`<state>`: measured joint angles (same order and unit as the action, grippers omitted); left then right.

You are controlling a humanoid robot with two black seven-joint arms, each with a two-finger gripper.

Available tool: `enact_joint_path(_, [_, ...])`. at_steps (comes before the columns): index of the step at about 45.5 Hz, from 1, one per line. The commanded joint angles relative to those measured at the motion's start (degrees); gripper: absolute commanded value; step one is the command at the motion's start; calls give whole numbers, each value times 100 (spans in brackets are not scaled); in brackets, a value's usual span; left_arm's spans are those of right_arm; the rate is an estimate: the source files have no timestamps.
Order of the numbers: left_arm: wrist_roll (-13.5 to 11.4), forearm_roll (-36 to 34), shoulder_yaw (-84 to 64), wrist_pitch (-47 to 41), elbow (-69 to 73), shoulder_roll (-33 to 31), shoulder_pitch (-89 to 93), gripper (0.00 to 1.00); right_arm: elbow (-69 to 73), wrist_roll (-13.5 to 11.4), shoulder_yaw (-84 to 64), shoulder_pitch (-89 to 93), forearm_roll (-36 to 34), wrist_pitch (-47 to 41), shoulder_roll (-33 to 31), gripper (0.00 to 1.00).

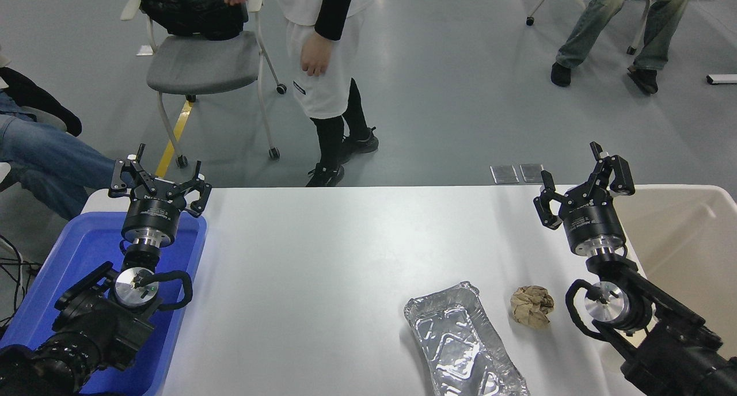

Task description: Pick up paper cup place in dustbin

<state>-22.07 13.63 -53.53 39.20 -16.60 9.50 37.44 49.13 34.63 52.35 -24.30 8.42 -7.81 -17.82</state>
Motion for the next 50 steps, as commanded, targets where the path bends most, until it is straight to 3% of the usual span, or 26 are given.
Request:
enact_joint_path(1, [0,8,0,0,-2,0,0,99,-9,0,-67,4,2,-1,-82,100])
enact_joint_path(50, [0,0,0,0,7,0,0,99,-9,9,-269,40,2,8,-82,100])
